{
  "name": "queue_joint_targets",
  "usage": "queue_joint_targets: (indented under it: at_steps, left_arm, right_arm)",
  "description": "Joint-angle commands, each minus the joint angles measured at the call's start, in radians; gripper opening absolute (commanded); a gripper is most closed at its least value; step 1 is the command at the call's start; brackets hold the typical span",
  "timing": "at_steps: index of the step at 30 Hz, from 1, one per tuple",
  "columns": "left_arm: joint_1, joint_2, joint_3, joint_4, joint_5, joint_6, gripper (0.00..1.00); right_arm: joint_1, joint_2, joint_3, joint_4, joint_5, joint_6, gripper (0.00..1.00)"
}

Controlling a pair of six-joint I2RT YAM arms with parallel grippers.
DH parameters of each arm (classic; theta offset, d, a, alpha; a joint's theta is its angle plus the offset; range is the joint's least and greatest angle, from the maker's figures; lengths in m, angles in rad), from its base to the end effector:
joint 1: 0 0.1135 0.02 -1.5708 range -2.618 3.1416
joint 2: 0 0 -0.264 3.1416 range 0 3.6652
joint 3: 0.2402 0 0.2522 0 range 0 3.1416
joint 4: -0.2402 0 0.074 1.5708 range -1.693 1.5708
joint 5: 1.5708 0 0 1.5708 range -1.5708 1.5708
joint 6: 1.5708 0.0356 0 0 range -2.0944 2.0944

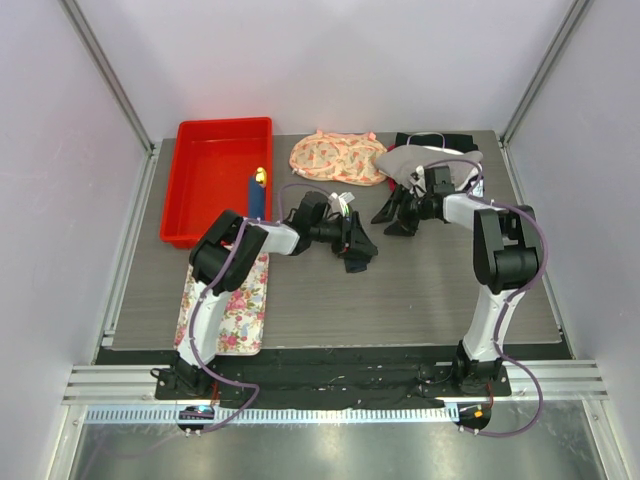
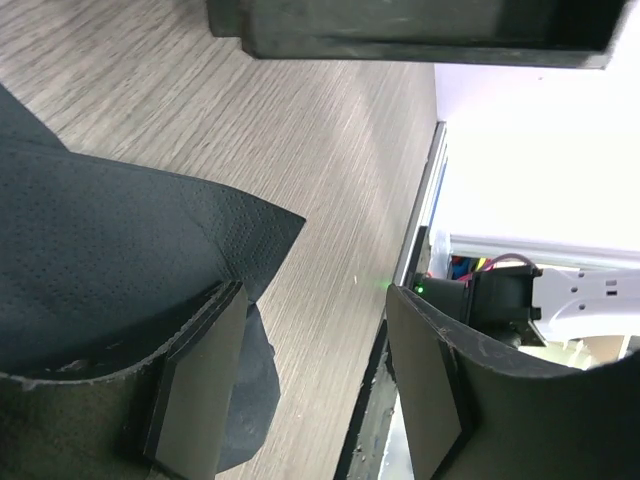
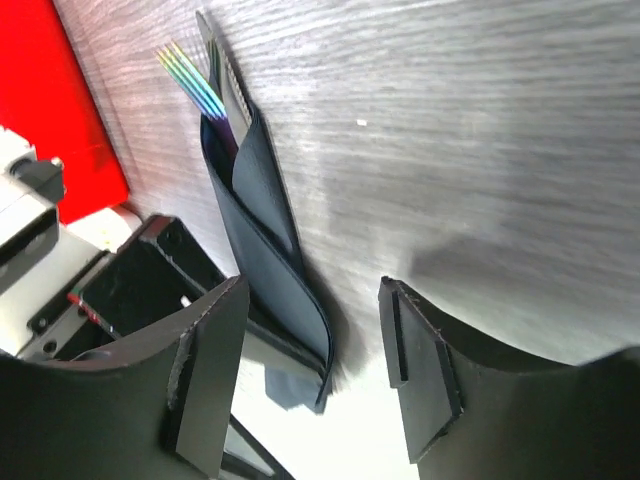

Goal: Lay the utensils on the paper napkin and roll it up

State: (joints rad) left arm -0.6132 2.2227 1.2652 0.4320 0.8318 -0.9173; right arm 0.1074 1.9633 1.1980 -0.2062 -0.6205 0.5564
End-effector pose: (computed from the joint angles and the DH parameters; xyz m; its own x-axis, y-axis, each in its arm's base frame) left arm 0.3569 -0.2834 0.1084 -0.9724 0.0303 -0.2315 0.2279 0.3404 -0.9123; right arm 0.3928 0.0632 0.1460 -0.9154 0.3335 -0.2254 0.0826 0.7038 0.7056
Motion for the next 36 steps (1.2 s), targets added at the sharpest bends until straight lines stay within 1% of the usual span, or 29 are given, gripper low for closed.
queue_joint_targets:
  at_steps: [1, 9, 12, 13, 16, 17, 19, 20, 22, 23, 29, 31, 36]
  left_arm:
    - [0.004, 0.057, -0.030, -0.167, -0.097, 0.121, 0.66]
    - [0.003, 0.040, -0.038, -0.193, -0.089, 0.164, 0.64]
    - [0.003, 0.034, -0.033, -0.196, -0.085, 0.178, 0.62]
    - [0.003, 0.032, -0.030, -0.197, -0.077, 0.179, 0.62]
    - [0.003, 0.019, -0.023, -0.214, -0.063, 0.199, 0.59]
    - [0.004, 0.015, -0.023, -0.213, -0.056, 0.201, 0.59]
    - [0.004, 0.002, -0.023, -0.211, -0.031, 0.205, 0.57]
    - [0.004, -0.004, -0.023, -0.213, -0.023, 0.205, 0.57]
    - [0.004, -0.020, -0.027, -0.210, -0.010, 0.209, 0.57]
    - [0.006, -0.038, -0.027, -0.204, 0.004, 0.210, 0.57]
    - [0.021, -0.126, -0.056, -0.167, 0.050, 0.186, 0.60]
    - [0.030, -0.172, -0.078, -0.119, 0.064, 0.152, 0.59]
    - [0.046, -0.230, -0.136, -0.095, 0.050, 0.100, 0.53]
  right_arm:
    - [0.008, -0.049, 0.022, -0.107, -0.012, -0.101, 0.64]
    - [0.037, 0.000, -0.028, -0.114, -0.048, -0.130, 0.63]
    - [0.057, 0.006, -0.044, -0.110, -0.045, -0.144, 0.58]
    - [0.060, 0.009, -0.055, -0.111, -0.039, -0.150, 0.52]
    - [0.063, 0.029, -0.069, -0.110, -0.030, -0.170, 0.45]
    - [0.064, 0.031, -0.074, -0.108, -0.022, -0.174, 0.36]
    - [0.061, 0.031, -0.087, -0.108, -0.009, -0.188, 0.24]
    - [0.063, 0.029, -0.092, -0.108, -0.002, -0.196, 0.15]
    - [0.063, 0.028, -0.103, -0.110, 0.001, -0.199, 0.04]
    - [0.064, 0.025, -0.107, -0.110, 0.008, -0.205, 0.01]
    - [0.063, 0.014, -0.155, -0.099, 0.059, -0.205, 0.01]
    - [0.064, 0.011, -0.169, -0.096, 0.070, -0.204, 0.01]
    - [0.064, 0.005, -0.196, -0.076, 0.085, -0.197, 0.01]
